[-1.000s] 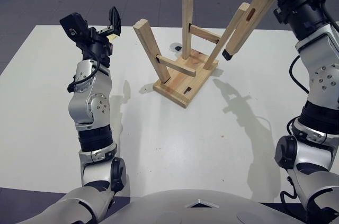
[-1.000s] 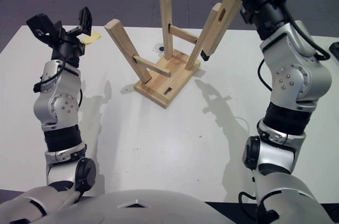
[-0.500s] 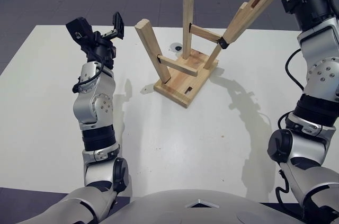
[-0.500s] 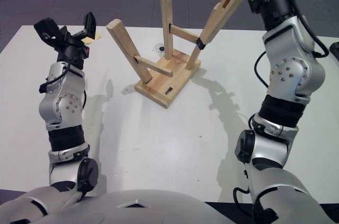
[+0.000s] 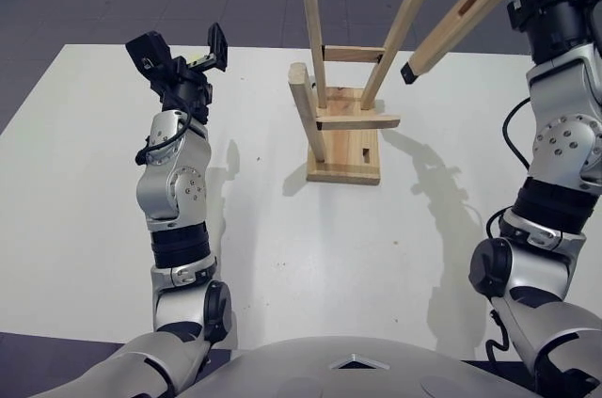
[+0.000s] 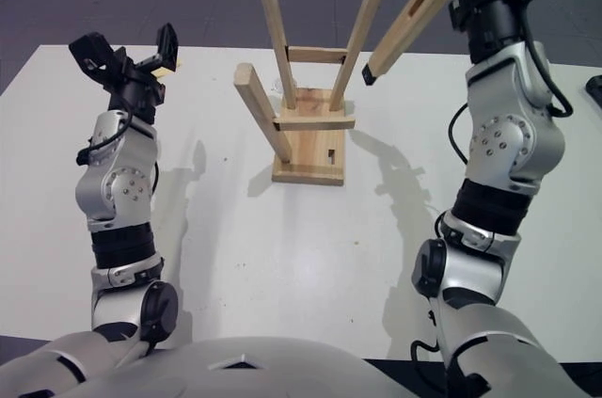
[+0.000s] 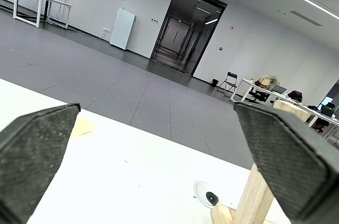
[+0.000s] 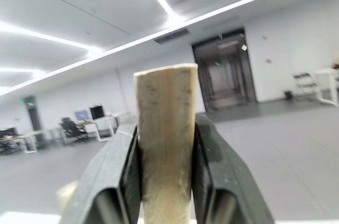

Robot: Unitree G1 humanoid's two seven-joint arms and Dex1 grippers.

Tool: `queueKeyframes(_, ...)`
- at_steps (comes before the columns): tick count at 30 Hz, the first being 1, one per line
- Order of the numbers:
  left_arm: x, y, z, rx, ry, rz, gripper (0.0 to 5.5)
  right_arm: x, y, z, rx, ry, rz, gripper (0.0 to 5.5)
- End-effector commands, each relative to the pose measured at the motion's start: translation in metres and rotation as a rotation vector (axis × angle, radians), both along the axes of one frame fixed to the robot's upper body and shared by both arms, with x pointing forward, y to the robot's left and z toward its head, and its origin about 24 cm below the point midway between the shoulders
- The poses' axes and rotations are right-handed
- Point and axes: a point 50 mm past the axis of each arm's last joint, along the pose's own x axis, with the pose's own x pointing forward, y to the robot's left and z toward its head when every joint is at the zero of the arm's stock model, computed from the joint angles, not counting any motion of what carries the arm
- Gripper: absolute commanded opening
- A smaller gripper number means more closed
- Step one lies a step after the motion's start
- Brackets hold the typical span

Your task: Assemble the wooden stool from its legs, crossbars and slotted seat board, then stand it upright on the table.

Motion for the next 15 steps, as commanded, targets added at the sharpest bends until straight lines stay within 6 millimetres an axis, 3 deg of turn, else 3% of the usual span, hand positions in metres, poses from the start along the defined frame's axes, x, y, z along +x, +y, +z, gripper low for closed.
queueKeyframes(1, -0.008, -0.017, 0.0, -0.008, 0.005, -0.049, 5.4, -0.022, 0.015, -0.042, -0.017, 0.159, 0.019, 1.01)
queueKeyframes(6, -0.016, -0.034, 0.002, -0.021, 0.004, -0.085, 5.4, -0.041, 0.035, -0.052, 0.135, 0.202, 0.081, 1.01)
queueKeyframes(15, -0.02, -0.051, -0.003, -0.019, 0.026, -0.125, 5.4, -0.044, 0.038, -0.04, 0.26, 0.173, 0.083, 1.01)
